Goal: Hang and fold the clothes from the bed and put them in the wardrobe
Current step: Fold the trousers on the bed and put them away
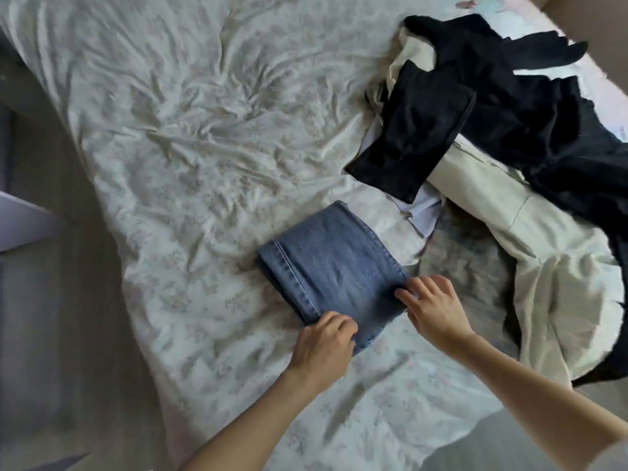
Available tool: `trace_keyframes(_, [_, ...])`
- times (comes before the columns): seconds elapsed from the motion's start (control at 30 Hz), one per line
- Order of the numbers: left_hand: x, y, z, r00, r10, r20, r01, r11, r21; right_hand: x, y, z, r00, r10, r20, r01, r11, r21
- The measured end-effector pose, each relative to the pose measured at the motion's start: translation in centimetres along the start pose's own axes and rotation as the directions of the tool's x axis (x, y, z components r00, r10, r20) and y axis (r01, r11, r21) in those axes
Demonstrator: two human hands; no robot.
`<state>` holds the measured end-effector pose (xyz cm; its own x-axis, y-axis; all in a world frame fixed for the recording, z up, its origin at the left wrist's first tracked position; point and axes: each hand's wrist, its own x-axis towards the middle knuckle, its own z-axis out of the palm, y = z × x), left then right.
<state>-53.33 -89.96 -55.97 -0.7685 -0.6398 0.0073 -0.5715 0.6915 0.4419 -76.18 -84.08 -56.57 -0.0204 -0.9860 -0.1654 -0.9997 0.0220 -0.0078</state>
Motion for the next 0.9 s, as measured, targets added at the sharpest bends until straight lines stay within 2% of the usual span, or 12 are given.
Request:
trace_keyframes(0.07, [-0.1, -0.8, 0.6, 0.997, -0.074, 0.006, 0.074, 0.997, -0.023, -1.2, -0.9, 1.1, 0.99, 0.12, 0.075, -0.121, 0.993, 0.001])
trace_keyframes(0.1, [0.2, -1.4, 0.4, 0.992, -0.125, -0.001, 0.125, 0.992, -0.007, -1.3, -1.3, 1.1, 0.985, 0.162, 0.065, -0.164, 0.986, 0.011])
trace_keyframes(0.2, [1.7, -3.8, 0.0, 0.957, -0.287, -0.03, 0.289, 0.953, 0.093, 0.5, -2.8, 0.5, 0.976, 0.205, -0.073, -0.196, 0.973, 0.122])
trace_keyframes(0.27, [3.2, -5.7, -0.4, 0.914, -0.404, -0.036, 0.406, 0.91, 0.09, 3.7, -3.9, -0.1, 0.97, 0.215, -0.116, -0.19, 0.961, 0.201])
trace_keyframes(0.33, [4.8, -7.4, -1.1, 0.858, -0.512, -0.041, 0.514, 0.855, 0.066, 7.2, -5.0, -0.6, 0.976, 0.198, -0.096, -0.167, 0.951, 0.259])
trace_keyframes(0.5, [8.2, -10.4, -2.4, 0.634, -0.763, 0.125, 0.769, 0.639, 0.005, 14.6, -6.2, -1.0, 0.98, 0.174, 0.096, -0.195, 0.933, 0.304])
trace_keyframes(0.57, [9.0, -11.1, -2.5, 0.563, -0.818, 0.115, 0.825, 0.566, -0.013, 16.7, -6.3, -0.9, 0.964, 0.217, 0.156, -0.257, 0.911, 0.322])
trace_keyframes(0.63, [9.4, -12.1, -2.5, 0.518, -0.849, 0.101, 0.855, 0.518, -0.029, 18.4, -6.2, -0.9, 0.927, 0.322, 0.193, -0.372, 0.856, 0.359])
trace_keyframes(0.73, [10.1, -13.2, -2.8, 0.494, -0.86, 0.128, 0.869, 0.492, -0.052, 19.9, -5.7, -0.8, 0.836, 0.487, 0.253, -0.549, 0.721, 0.424])
trace_keyframes(0.83, [10.0, -13.4, -3.1, 0.466, -0.871, 0.154, 0.884, 0.453, -0.115, 20.2, -5.8, -0.8, 0.827, 0.512, 0.233, -0.557, 0.692, 0.458])
trace_keyframes(0.9, [9.4, -13.0, -3.4, 0.422, -0.893, 0.156, 0.89, 0.375, -0.259, 19.6, -5.8, -0.7, 0.832, 0.524, 0.183, -0.541, 0.693, 0.477])
